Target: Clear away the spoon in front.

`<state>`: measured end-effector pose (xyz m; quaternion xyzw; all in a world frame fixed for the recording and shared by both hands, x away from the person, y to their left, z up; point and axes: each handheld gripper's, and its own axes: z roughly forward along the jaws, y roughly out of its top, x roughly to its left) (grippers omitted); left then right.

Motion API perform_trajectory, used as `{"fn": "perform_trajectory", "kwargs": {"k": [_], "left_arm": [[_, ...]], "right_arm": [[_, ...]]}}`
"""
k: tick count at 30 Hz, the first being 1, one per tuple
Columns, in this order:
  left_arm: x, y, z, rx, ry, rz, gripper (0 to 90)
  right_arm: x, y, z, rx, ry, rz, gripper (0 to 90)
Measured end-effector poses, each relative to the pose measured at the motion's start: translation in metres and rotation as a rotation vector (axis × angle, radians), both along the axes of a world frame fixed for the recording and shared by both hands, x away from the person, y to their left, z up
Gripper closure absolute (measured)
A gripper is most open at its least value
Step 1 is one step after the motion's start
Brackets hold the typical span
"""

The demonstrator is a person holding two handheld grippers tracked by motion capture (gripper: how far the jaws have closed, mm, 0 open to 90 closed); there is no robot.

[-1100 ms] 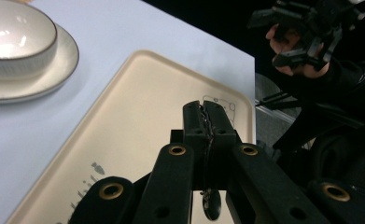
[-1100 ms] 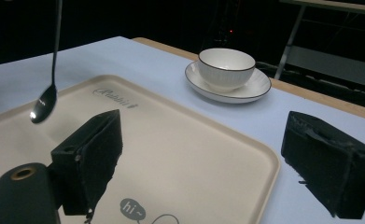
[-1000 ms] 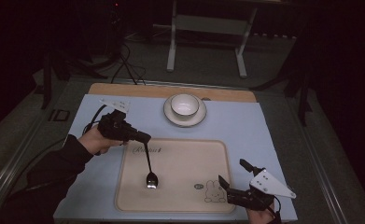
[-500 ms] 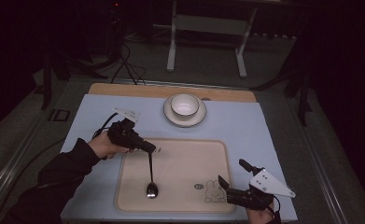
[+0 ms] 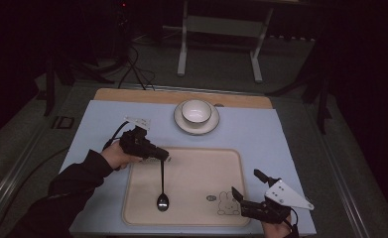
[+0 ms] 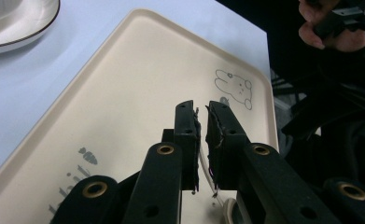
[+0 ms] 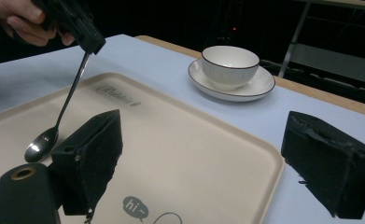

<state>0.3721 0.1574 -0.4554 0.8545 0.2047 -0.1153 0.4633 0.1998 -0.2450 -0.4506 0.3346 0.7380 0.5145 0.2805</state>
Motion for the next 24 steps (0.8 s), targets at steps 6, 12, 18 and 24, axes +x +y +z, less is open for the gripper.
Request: {"fn": "perform_trajectory", "kwargs": {"k": [6,12,18,24], "left_arm": [[0.003,0.0,-0.016,0.023,0.032,0.056,82.5],[0.005,-0.001,-0.032,0.04,0.056,0.109,81.5],[0.01,-0.003,-0.047,0.046,0.081,0.143,80.2],[0.016,-0.005,-0.056,0.05,0.078,0.186,79.6]], "right_arm": [[0.0,0.0,0.0,-0.001,0.0,-0.001,12.5],[0.0,0.0,0.0,0.0,0.0,0.0,12.5],[0.0,0.0,0.0,0.001,0.003,0.002,12.5],[0.001,0.0,0.0,0.002,0.009,0.004,12.5]]}}
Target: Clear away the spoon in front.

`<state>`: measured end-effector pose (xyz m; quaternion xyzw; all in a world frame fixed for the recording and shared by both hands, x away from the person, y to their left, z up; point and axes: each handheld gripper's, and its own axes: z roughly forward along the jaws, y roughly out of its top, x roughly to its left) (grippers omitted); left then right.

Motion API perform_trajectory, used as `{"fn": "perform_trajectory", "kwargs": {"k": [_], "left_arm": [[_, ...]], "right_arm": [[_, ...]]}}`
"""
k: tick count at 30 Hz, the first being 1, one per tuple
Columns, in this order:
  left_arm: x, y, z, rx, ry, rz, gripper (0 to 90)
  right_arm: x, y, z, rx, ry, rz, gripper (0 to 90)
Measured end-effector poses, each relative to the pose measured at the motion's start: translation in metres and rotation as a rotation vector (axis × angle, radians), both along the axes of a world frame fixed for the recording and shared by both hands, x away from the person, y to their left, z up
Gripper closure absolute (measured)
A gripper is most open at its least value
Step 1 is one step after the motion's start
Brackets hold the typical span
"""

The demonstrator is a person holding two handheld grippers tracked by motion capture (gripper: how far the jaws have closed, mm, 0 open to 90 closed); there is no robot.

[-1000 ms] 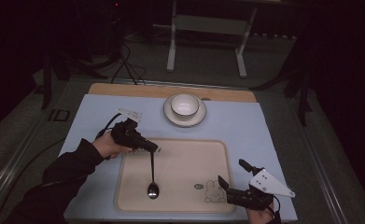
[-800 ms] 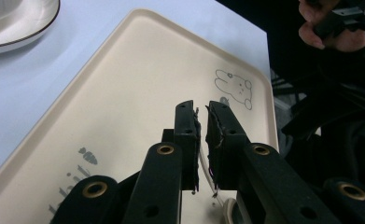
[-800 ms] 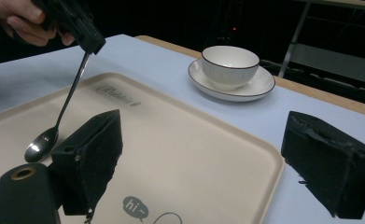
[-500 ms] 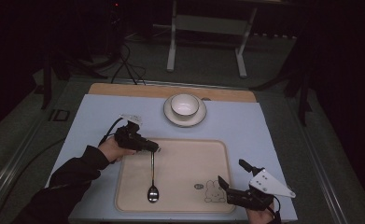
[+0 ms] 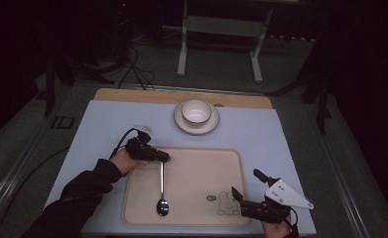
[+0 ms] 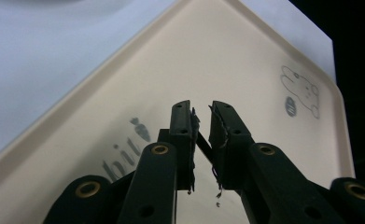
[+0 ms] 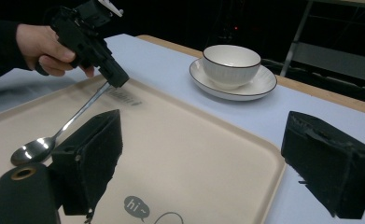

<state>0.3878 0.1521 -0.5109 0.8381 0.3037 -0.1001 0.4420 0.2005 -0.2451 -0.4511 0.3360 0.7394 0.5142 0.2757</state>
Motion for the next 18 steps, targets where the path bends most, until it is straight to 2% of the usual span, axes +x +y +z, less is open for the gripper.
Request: {"fn": "perform_trajectory", "kwargs": {"k": [3,6,13,18], "left_arm": [[0.003,-0.001,-0.005,0.014,-0.001,0.032,79.0],[0.002,-0.003,-0.011,0.026,-0.019,0.055,78.1],[0.002,-0.012,-0.017,0.137,-0.036,0.133,73.9],[-0.001,-0.018,-0.017,0.202,-0.048,0.146,72.2]], "right_arm": [[0.0,0.0,0.0,0.0,0.0,0.002,12.5],[0.0,0.0,0.0,0.002,0.004,0.005,12.5],[0.0,0.0,0.0,0.0,0.004,0.009,12.5],[0.0,0.0,0.0,-0.001,0.004,0.012,12.5]]}}
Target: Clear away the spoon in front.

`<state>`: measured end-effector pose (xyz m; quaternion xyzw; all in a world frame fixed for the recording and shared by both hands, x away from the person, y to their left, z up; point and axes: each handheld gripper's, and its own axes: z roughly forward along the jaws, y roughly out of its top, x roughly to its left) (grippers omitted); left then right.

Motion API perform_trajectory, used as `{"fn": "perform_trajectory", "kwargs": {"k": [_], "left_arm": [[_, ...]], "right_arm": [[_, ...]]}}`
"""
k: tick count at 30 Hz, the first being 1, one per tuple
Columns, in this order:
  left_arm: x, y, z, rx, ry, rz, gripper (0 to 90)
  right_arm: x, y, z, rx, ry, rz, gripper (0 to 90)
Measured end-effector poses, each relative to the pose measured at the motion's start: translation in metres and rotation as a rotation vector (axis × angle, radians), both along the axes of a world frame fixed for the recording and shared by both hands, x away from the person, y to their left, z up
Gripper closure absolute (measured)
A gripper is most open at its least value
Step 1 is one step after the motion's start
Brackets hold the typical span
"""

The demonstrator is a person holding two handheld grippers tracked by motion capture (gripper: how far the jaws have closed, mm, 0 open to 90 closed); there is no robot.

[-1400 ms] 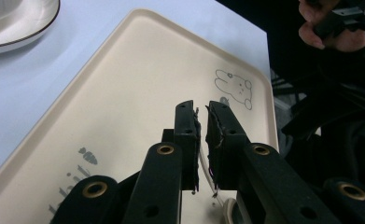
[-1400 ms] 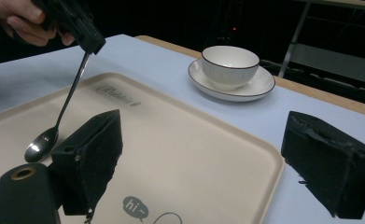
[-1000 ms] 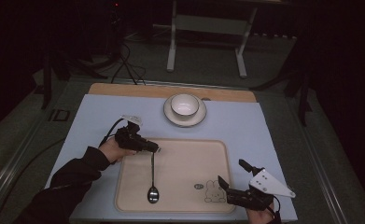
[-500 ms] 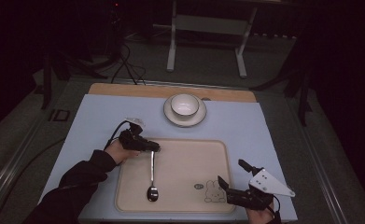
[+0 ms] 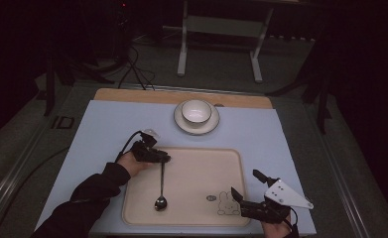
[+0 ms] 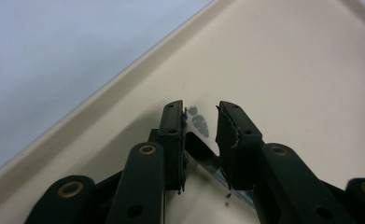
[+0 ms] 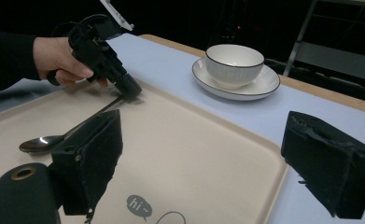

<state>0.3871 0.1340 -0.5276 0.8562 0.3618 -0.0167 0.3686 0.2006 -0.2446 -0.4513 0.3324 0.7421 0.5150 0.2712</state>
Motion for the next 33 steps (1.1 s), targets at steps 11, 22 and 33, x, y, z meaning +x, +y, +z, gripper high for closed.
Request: {"fn": "perform_trajectory", "kwargs": {"k": [11,22,33], "left_arm": [[-0.004,-0.015,0.005,0.096,-0.071,0.005,64.0],[-0.008,-0.019,0.019,0.137,-0.089,-0.014,64.0],[-0.017,-0.011,0.048,0.058,-0.135,0.001,55.1]], "right_arm": [[0.0,0.0,0.0,-0.002,-0.001,0.004,12.6],[0.0,0.0,0.0,0.001,0.001,0.005,12.6],[0.0,-0.001,0.0,0.004,0.002,0.001,12.6]]}}
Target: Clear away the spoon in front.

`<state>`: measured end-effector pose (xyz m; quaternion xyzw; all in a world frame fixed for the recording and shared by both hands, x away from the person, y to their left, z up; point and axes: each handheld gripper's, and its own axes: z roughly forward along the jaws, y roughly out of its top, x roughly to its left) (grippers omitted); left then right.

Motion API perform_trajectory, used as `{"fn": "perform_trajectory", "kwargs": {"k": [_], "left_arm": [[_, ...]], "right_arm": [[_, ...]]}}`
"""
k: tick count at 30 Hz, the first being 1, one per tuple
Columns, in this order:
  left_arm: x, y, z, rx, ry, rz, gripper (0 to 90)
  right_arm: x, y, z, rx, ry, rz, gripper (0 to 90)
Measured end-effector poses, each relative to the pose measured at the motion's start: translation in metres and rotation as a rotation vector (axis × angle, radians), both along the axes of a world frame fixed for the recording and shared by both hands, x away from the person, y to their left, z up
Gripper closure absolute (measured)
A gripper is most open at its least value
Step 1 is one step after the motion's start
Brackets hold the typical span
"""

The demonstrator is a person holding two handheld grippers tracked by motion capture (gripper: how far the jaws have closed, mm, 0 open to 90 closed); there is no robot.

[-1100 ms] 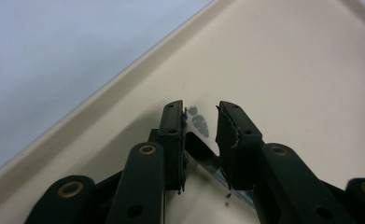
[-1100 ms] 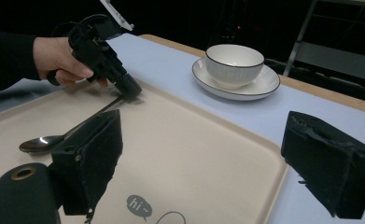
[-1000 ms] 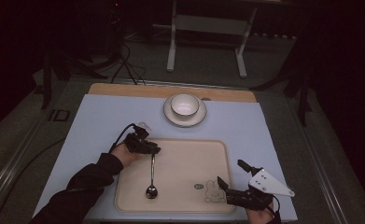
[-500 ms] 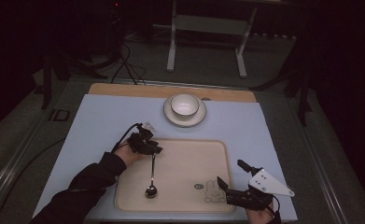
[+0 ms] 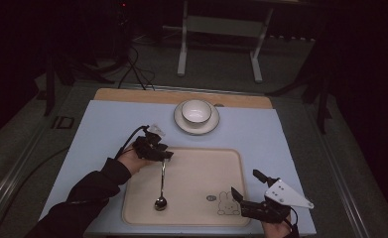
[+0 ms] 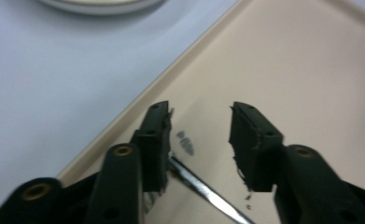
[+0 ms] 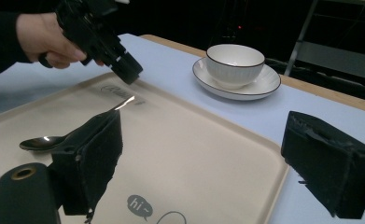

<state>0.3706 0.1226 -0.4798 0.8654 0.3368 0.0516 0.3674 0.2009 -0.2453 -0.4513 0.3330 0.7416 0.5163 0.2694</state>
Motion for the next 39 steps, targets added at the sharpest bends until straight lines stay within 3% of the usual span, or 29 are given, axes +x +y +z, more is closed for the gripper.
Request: {"fn": "perform_trajectory", "kwargs": {"k": [4,6,15,17,19,24,27,32,39], "left_arm": [[-0.005,0.002,0.009,-0.036,0.013,-0.012,45.6],[-0.011,0.004,0.016,-0.05,0.002,-0.023,45.5],[-0.031,0.01,0.034,-0.063,-0.024,-0.039,31.5],[-0.035,0.012,0.037,-0.091,-0.014,-0.059,28.0],[-0.039,0.015,0.038,-0.124,-0.012,-0.082,19.0],[-0.049,0.019,0.039,-0.188,-0.014,-0.065,15.0],[-0.055,0.02,0.038,-0.199,-0.014,-0.071,11.2],[-0.065,0.022,0.034,-0.177,-0.027,-0.082,1.9],[-0.08,0.032,0.027,-0.189,-0.082,-0.075,1.8]], "right_arm": [[0.0,0.0,0.0,0.001,0.0,0.001,12.6],[0.0,0.0,0.0,0.002,0.0,-0.002,12.6],[0.0,0.001,0.0,-0.001,0.001,0.001,12.5],[0.001,0.001,-0.001,-0.002,0.002,0.001,12.5],[0.001,0.001,-0.001,-0.002,0.003,0.002,12.5],[0.001,0.001,-0.001,-0.003,0.003,0.002,12.6],[0.001,0.0,-0.001,-0.002,0.001,0.0,12.5],[0.0,0.001,-0.001,-0.008,0.002,0.002,12.5],[0.001,0.002,-0.001,-0.009,0.002,0.002,12.5]]}}
